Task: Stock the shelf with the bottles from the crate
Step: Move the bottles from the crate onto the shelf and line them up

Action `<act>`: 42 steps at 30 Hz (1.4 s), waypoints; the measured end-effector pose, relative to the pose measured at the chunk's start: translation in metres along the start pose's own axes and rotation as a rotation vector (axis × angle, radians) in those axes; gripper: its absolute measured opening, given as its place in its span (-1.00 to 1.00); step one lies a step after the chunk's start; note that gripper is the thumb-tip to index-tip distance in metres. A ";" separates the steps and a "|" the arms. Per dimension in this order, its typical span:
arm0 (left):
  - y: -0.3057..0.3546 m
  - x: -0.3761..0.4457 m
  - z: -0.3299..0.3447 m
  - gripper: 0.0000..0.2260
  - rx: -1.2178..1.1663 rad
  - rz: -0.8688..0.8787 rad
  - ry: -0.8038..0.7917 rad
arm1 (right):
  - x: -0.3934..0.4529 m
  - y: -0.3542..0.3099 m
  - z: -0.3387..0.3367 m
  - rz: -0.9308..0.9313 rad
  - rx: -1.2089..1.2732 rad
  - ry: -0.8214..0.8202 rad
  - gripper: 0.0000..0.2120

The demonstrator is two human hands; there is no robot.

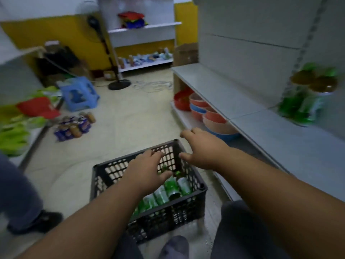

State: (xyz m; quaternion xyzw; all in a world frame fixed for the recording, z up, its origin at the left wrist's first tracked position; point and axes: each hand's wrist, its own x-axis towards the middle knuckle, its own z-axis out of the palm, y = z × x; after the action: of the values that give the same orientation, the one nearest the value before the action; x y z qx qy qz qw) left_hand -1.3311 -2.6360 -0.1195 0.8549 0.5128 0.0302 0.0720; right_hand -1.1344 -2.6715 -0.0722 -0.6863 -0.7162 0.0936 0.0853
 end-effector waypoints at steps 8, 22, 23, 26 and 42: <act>-0.097 -0.021 0.065 -0.32 -0.064 -0.268 -0.052 | 0.064 -0.048 0.101 -0.034 0.087 -0.202 -0.39; -0.174 0.013 0.237 0.06 -0.137 -0.550 -0.115 | 0.198 -0.048 0.316 0.164 0.191 -0.541 -0.30; -0.174 0.011 0.237 0.07 -0.130 -0.536 -0.112 | 0.202 -0.049 0.329 0.185 0.212 -0.559 -0.27; -0.173 0.009 0.237 0.07 -0.114 -0.526 -0.072 | 0.213 -0.054 0.362 0.198 0.197 -0.607 -0.22; -0.174 0.013 0.237 0.02 -0.210 -0.532 -0.103 | 0.230 -0.062 0.406 0.290 0.362 -0.606 -0.12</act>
State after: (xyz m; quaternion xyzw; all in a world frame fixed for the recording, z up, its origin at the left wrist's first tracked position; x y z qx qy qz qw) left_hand -1.4469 -2.5658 -0.3811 0.6787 0.7086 0.0198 0.1917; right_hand -1.3062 -2.4514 -0.4510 -0.6956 -0.5764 0.4282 -0.0245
